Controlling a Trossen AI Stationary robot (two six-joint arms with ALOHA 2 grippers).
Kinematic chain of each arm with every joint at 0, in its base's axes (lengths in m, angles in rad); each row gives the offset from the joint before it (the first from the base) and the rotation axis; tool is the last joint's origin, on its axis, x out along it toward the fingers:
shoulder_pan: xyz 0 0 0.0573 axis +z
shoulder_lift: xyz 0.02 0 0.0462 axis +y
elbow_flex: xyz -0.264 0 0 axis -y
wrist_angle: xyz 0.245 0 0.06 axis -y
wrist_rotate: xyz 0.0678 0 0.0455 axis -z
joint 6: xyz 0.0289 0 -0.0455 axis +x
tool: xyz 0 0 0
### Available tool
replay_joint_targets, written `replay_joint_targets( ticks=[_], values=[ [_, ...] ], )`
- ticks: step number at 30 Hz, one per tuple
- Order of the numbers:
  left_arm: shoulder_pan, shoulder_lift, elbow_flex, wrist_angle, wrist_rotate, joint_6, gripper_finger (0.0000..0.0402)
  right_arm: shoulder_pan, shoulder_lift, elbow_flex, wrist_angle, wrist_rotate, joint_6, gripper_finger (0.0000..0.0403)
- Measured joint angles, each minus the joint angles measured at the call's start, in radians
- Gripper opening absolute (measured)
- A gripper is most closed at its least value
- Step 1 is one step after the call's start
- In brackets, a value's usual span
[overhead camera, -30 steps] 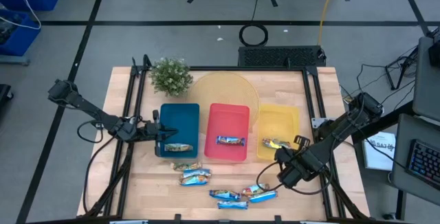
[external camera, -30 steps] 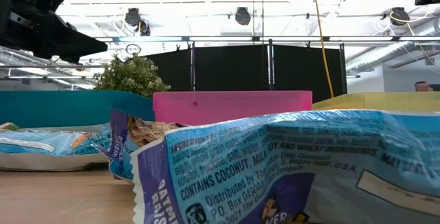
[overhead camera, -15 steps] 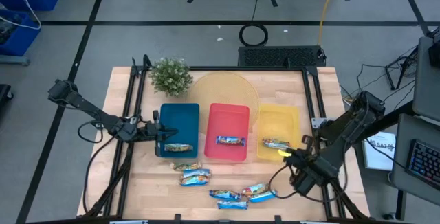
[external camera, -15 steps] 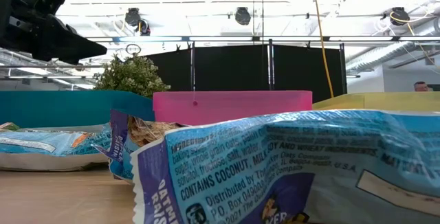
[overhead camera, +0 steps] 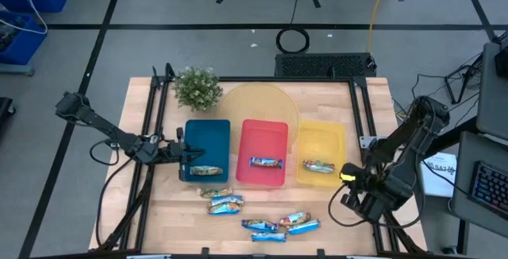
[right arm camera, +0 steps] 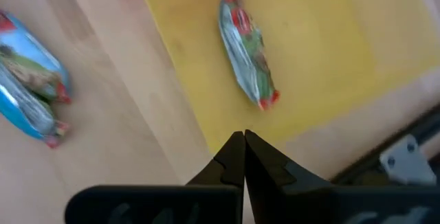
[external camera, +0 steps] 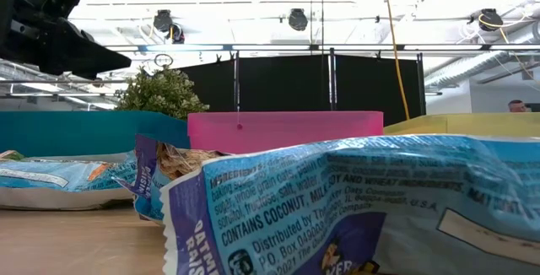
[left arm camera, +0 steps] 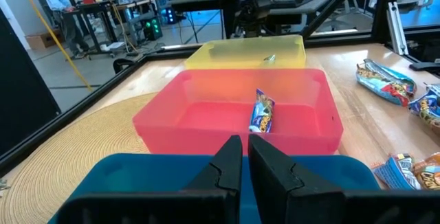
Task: Pick and place Granola Bars by type
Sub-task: Put the orange granola bar into the blue bin
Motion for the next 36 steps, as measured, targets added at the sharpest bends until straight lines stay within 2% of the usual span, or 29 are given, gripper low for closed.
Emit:
replay_joint_targets(
  ticks=[5, 9, 21, 32, 36],
  values=[
    [0.0, 0.0, 0.0, -0.002, 0.0, 0.0, 0.0035, 0.06, -0.048, -0.097, 0.005, -0.041, 0.147, 0.0],
    [-0.001, 0.0, 0.0, -0.018, 0.0, 0.0, 0.0035, 0.094, -0.078, -0.173, 0.086, -0.052, 0.24, 0.0],
    [0.0, 0.0, 0.0, -0.021, -0.001, 0.0, 0.0035, 0.111, -0.087, -0.3, 0.454, -0.05, 0.196, 0.0],
    [0.0, 0.0, 0.0, -0.013, -0.003, 0.024, 0.0035, 0.111, -0.087, -0.301, 0.482, -0.047, 0.132, 0.0],
    [0.0, 0.0, 0.0, -0.013, -0.003, 0.036, 0.0035, 0.106, -0.087, -0.301, 0.485, -0.014, 0.127, 0.0]
  ],
)
